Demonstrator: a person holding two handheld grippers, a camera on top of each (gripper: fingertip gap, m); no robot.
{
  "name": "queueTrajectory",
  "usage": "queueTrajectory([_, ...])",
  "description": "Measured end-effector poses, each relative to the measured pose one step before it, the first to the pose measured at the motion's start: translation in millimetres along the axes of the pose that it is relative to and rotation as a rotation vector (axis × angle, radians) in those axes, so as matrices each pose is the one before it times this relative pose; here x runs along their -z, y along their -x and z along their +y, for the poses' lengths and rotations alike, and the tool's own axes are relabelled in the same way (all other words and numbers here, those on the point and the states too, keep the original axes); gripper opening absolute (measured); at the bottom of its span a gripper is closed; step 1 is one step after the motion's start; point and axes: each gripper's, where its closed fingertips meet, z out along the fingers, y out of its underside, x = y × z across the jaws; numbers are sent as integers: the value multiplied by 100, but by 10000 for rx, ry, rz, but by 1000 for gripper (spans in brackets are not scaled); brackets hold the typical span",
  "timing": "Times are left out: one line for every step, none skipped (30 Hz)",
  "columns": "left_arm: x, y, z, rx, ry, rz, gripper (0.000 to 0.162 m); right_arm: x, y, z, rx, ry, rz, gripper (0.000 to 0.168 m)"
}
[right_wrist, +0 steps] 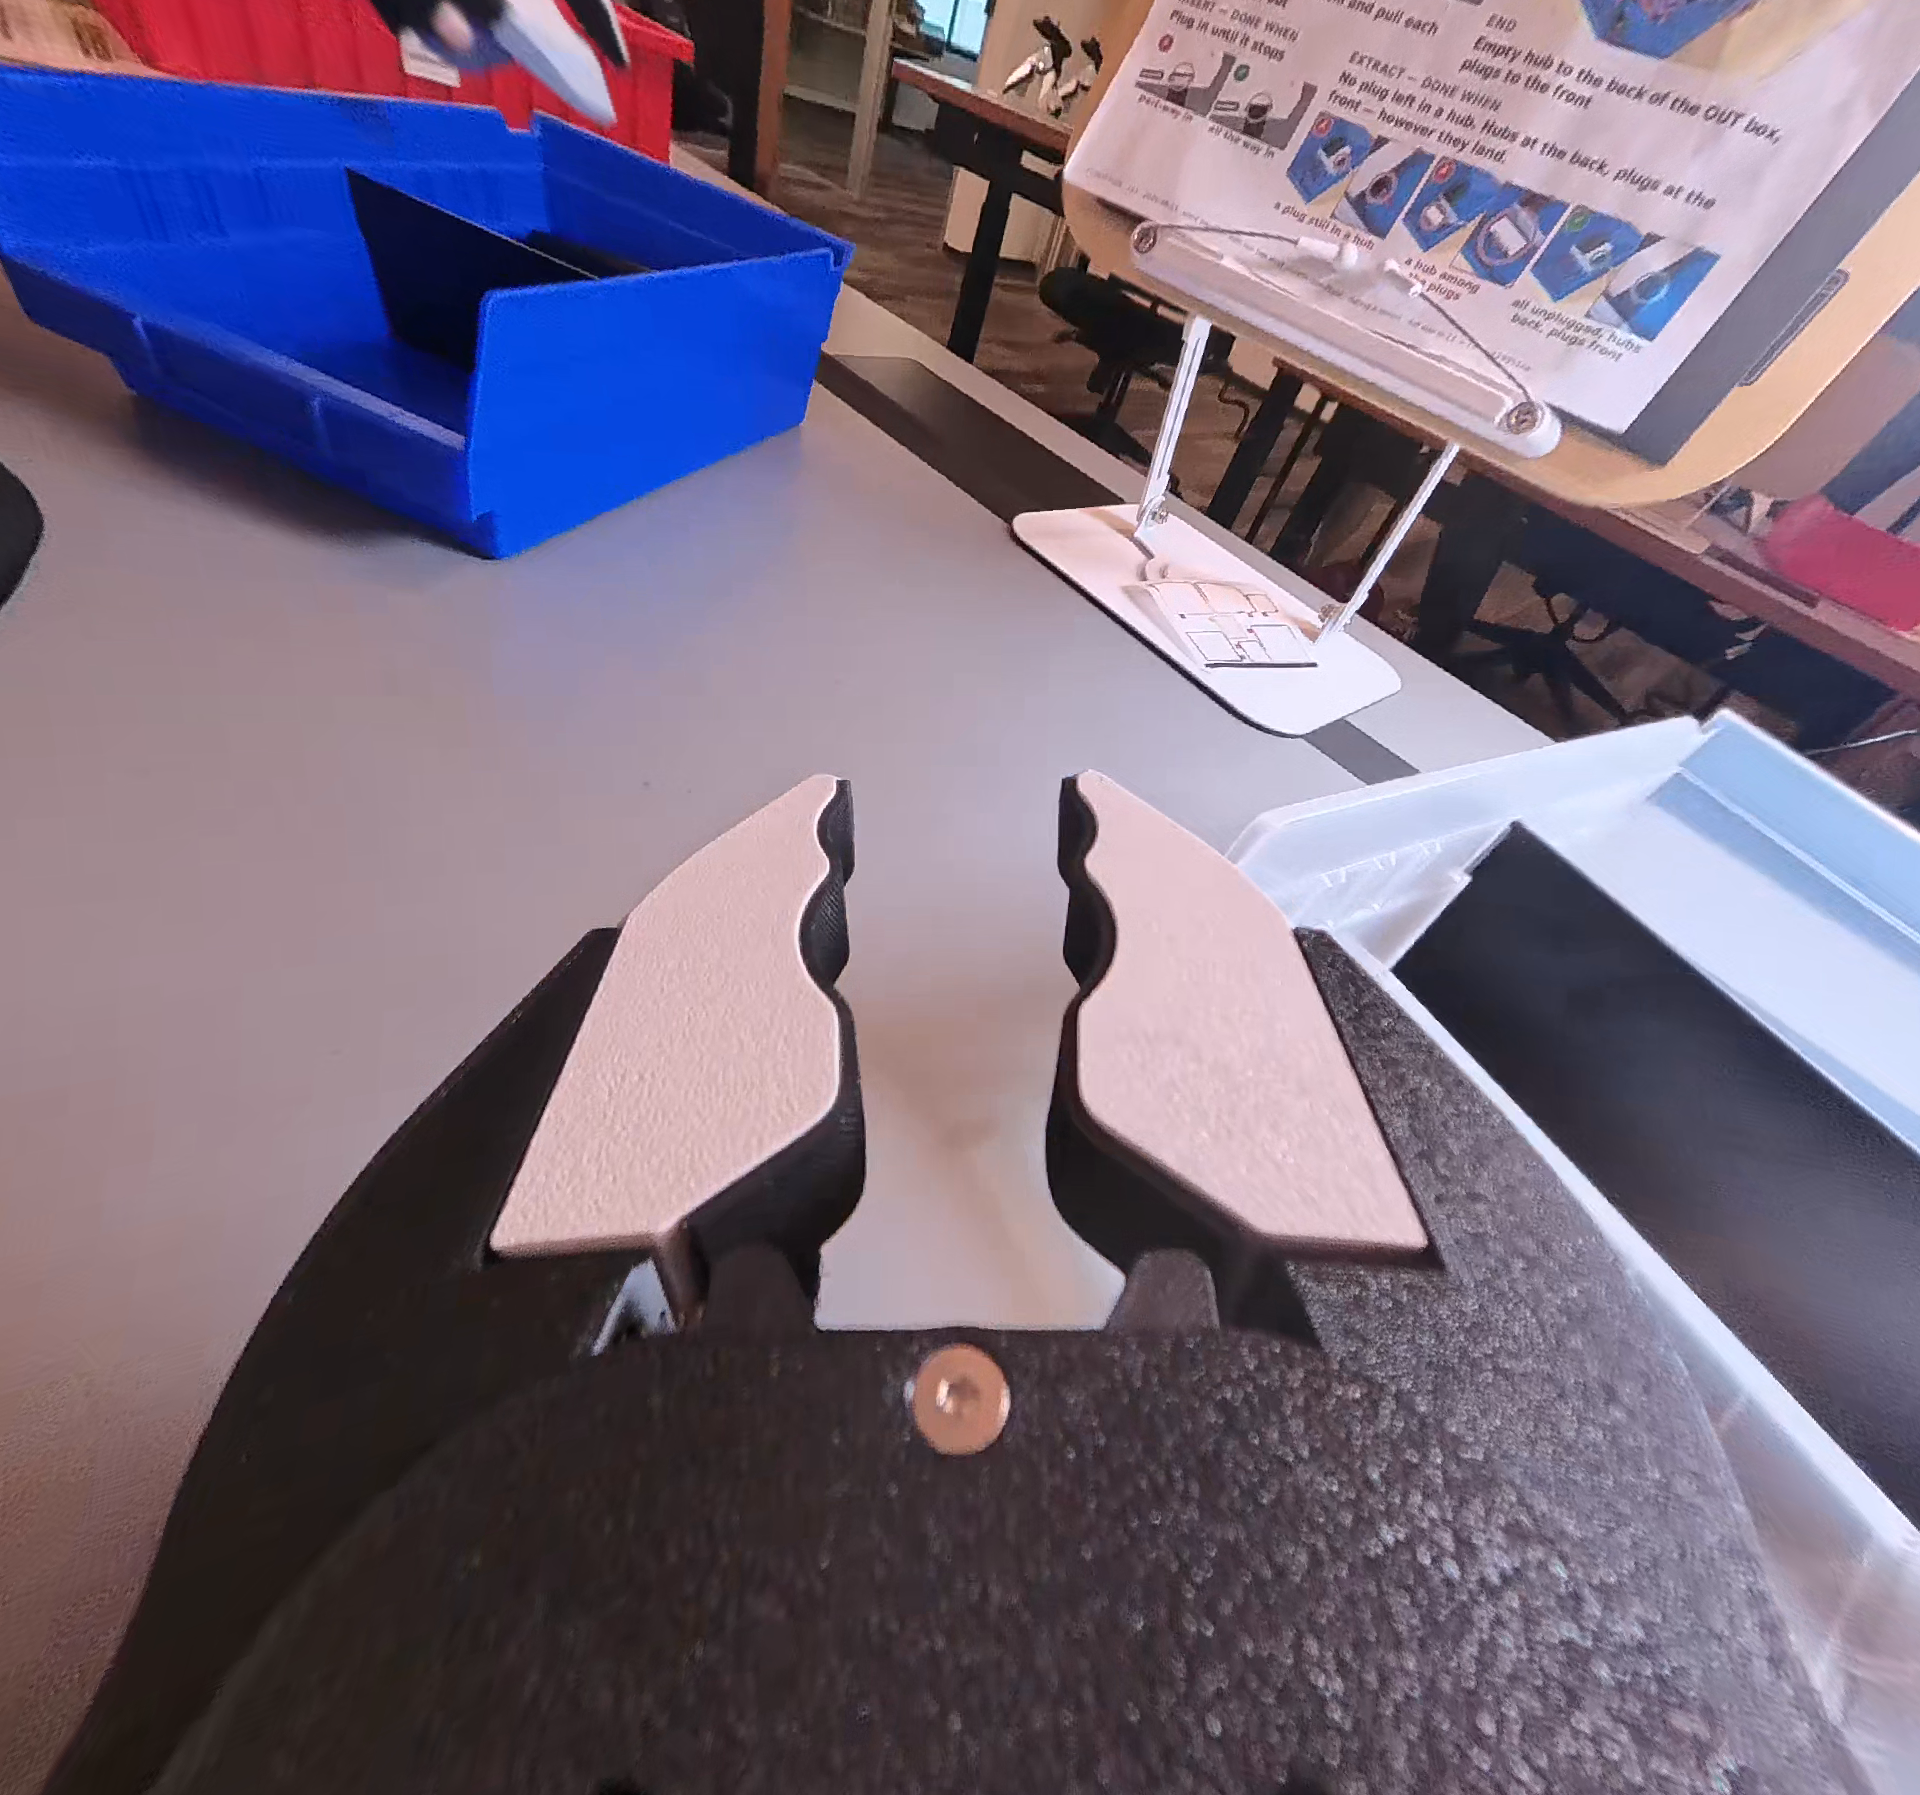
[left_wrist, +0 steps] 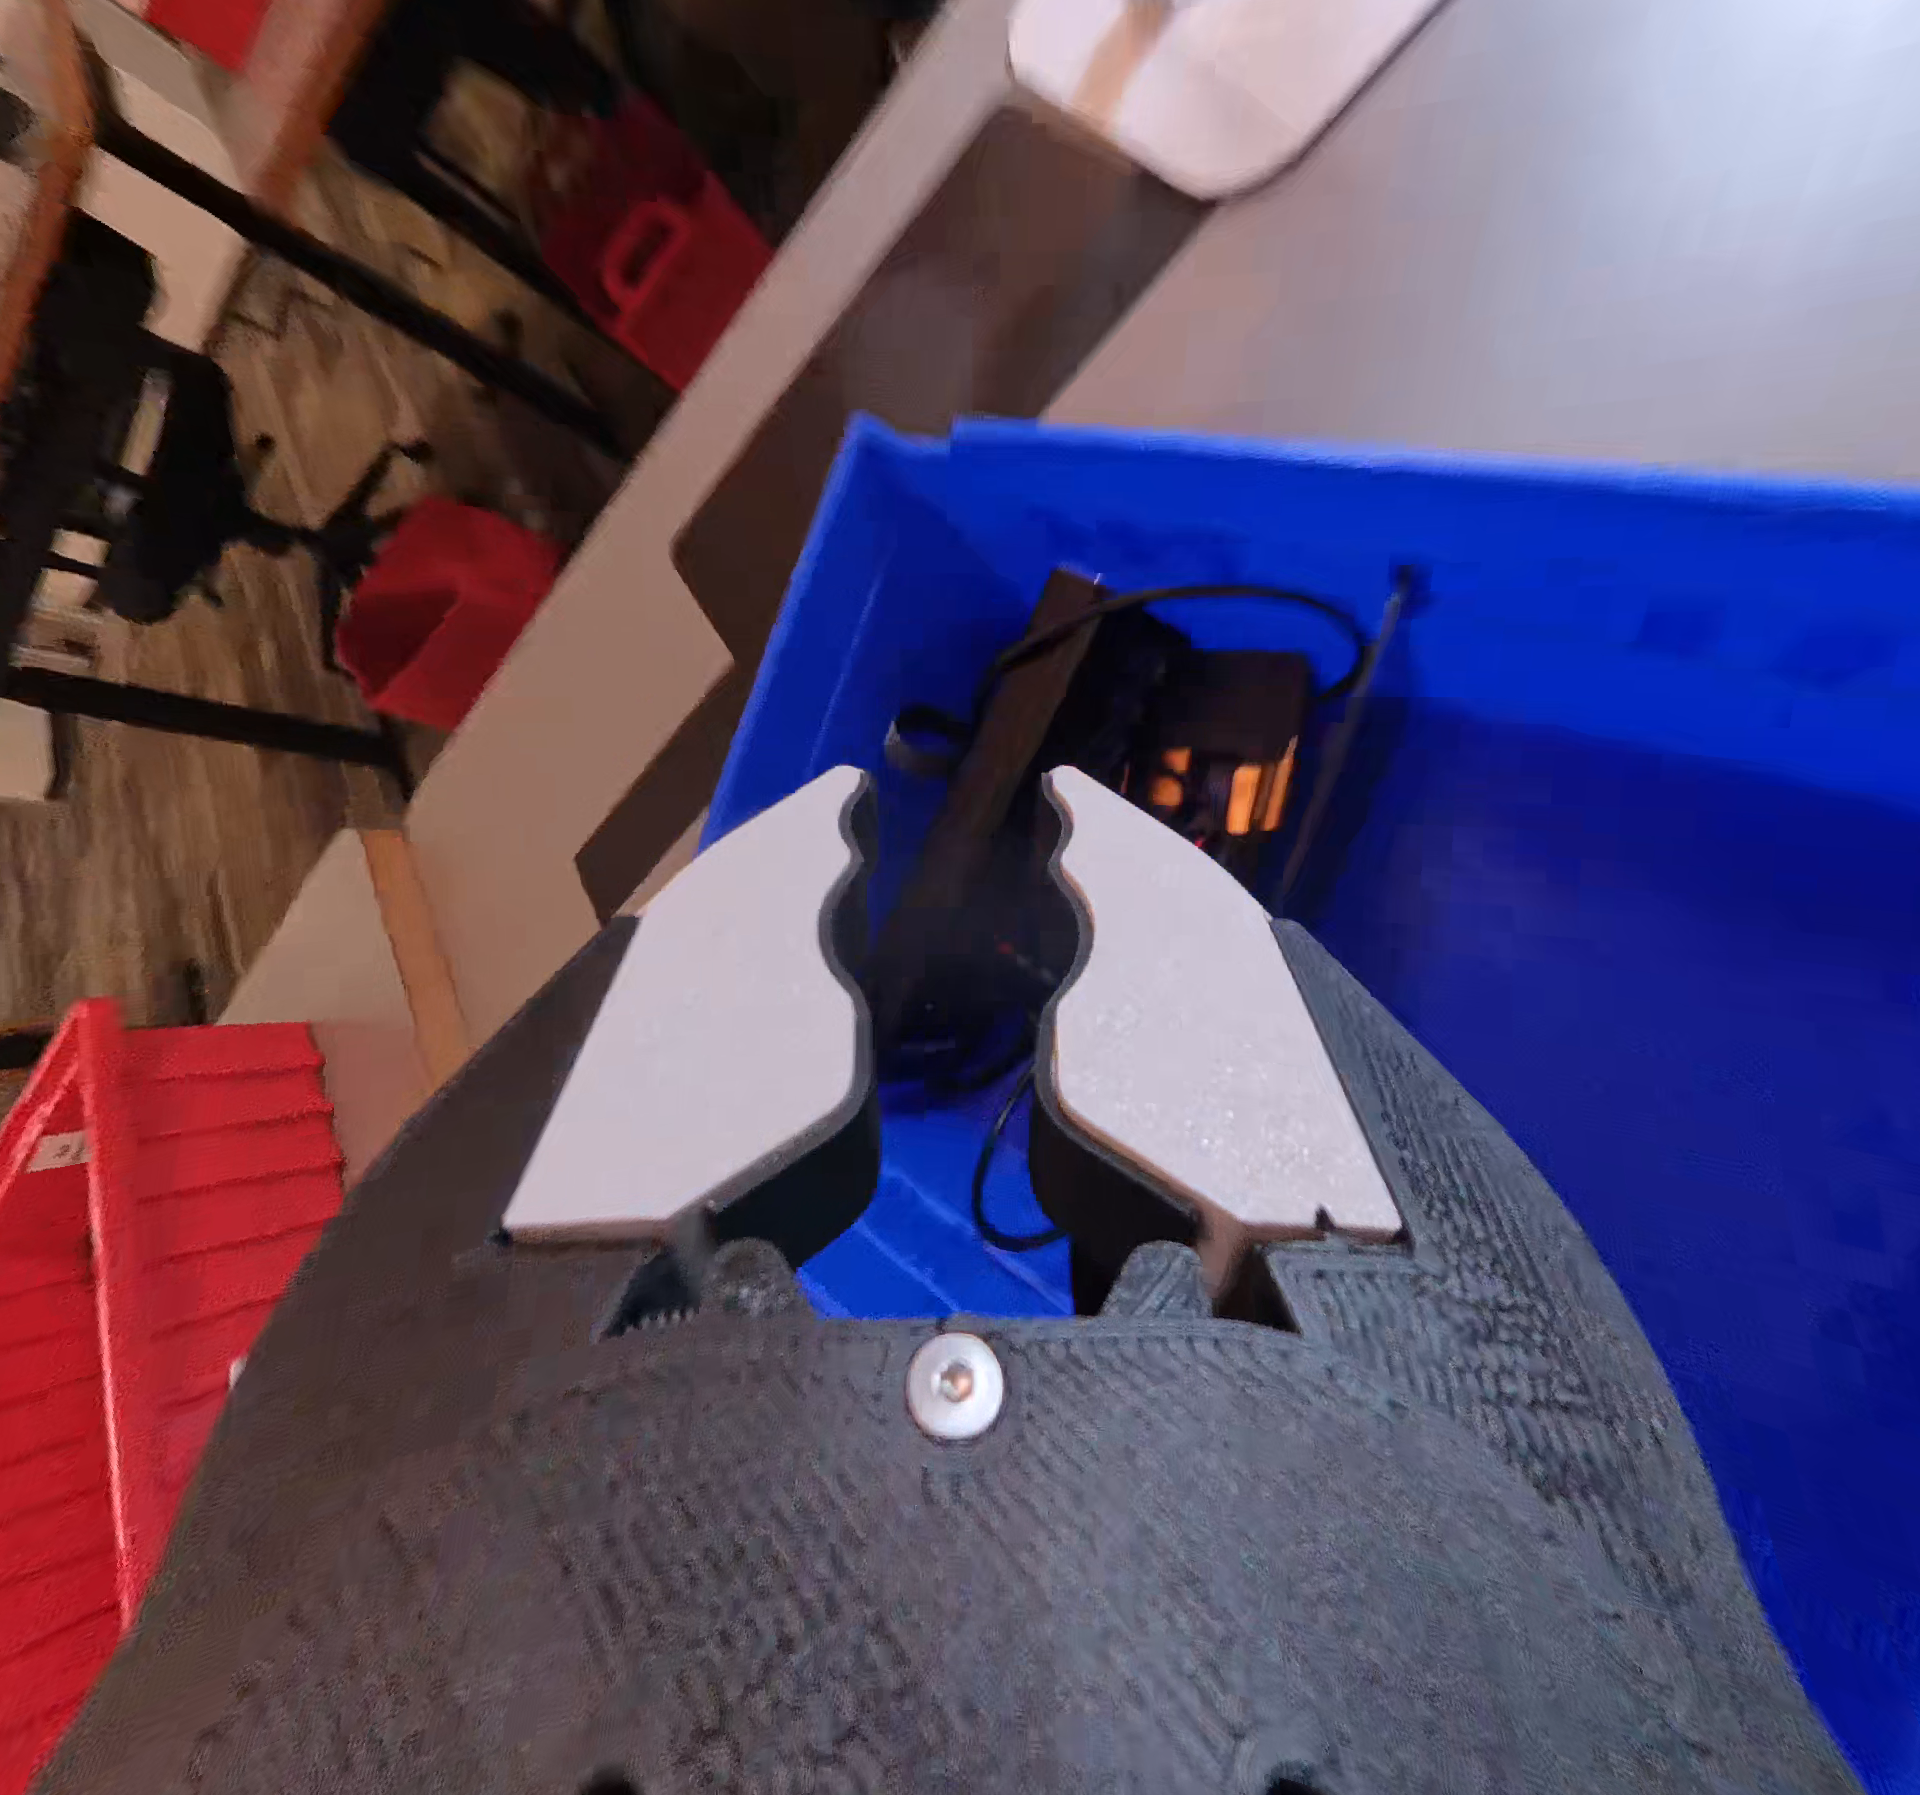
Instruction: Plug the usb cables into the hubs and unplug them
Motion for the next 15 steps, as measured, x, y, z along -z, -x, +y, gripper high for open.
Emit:
queueTrajectory([-2032,63,1125,-152,804,623,36,86,-58,-66,-100,-135,-18,38])
queueTrajectory([-1814,-110,876,-126,731,591,41,65,-80,48,-234,-76,-55,38])
queueTrajectory([-1580,-36,611,-321,575,357,46,47,-120,182,-259,-31,-42,38])
queueTrajectory([-1384,-185,473,-487,458,322,51,43,-143,205,-177,-33,-8,37])
queueTrajectory([-1272,-84,525,-327,491,201,55,25,-72,233,-72,16,-38,36])
queueTrajectory([-1224,41,510,-170,493,119,58,-23,-77,286,-38,78,-13,35])
queueTrajectory([-1074,81,323,-151,312,28,60,-84,-100,296,-37,100,23,34])
queueTrajectory([-691,-267,-106,15,-2,224,62,-110,-137,292,-28,132,61,33])
queueTrajectory([-423,-107,-144,21,-59,78,62,-56,-290,193,20,109,182,33])
queueTrajectory([-163,-429,-106,-33,-65,236,45,65,-464,39,123,40,313,33])
queueTrajectory([-82,403,19,-9,10,-388,44,133,-450,-23,194,20,296,32])
queueTrajectory([18,495,185,21,123,-470,41,132,-507,165,177,122,314,31])
queueTrajectory([79,418,275,-108,95,-472,36,94,-372,412,139,280,198,29])
queueTrajectory([195,371,204,-125,-8,-435,35,65,-159,380,91,220,65,29])
queueTrajectory([389,443,105,-20,-84,-410,33,84,-205,281,63,152,136,29])
